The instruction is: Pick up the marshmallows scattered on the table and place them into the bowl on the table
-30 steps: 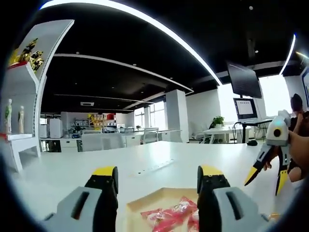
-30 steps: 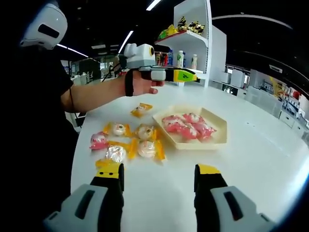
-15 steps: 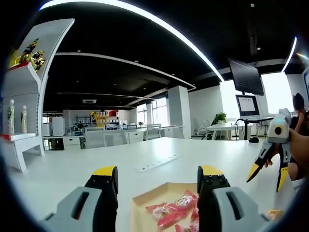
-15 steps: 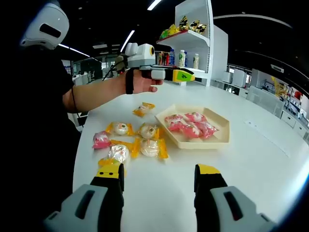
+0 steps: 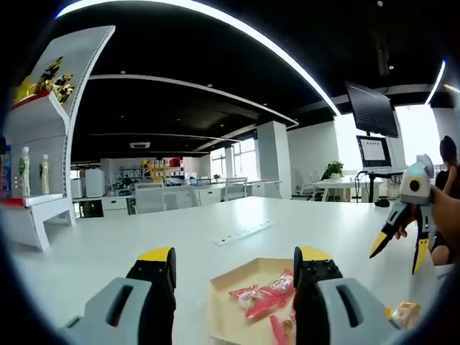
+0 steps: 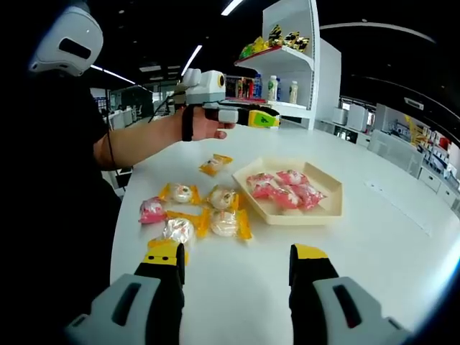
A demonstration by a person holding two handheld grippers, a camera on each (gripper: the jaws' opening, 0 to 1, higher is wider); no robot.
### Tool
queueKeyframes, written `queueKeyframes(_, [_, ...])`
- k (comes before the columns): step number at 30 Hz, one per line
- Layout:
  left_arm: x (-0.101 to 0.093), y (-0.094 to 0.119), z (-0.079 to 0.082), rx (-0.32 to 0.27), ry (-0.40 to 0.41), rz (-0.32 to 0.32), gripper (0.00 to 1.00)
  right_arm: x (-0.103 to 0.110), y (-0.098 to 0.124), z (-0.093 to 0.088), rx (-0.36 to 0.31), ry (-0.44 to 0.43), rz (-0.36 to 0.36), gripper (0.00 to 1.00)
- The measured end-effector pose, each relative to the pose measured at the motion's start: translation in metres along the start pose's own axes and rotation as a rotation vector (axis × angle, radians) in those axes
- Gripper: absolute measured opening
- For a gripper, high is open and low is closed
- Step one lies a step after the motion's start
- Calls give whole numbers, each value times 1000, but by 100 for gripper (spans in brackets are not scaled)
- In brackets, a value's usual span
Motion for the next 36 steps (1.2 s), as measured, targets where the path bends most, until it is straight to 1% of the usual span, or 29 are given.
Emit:
queueKeyframes(2, [3,3,-3,19,-10,9,65,0,-1,0,-1,-1,1,57])
queueKeyframes(7, [7,11,-6,32,-10,27,64,0,-1,-1,3,-1,3,57])
queueKeyframes(12, [12,20,-12,57,-27,51,64,0,-1,-1,2,-4,1,57])
queueKeyframes(15, [18,26,-16,62,-5,63,64,1,-1,0,-5,-2,9,57])
queueKeyframes(17, [19,28,-18,69,-6,69,64,1,-1,0,-3,0,9,57])
queueKeyframes(25, [26,38,-23,77,2,87,64,0,-2,-1,-1,-2,7,57])
queueKeyframes(27, [28,42,-26,94,-5,85,64,0,-2,-1,1,-2,8,57])
queueKeyframes(36, [32,55,-34,105,2,89,63,0,-2,1,-6,-3,9,57])
Point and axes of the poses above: the point that each gripper's makers call its tool centre point, and the gripper's own axes: y roughly backward along the fingers, x roughly to its left, z roughly out of its top, the point moved 8 cm from there along y, roughly backward along the fingers, and after that the axes turned 3 degrees about -y, right-handed, at the moved point
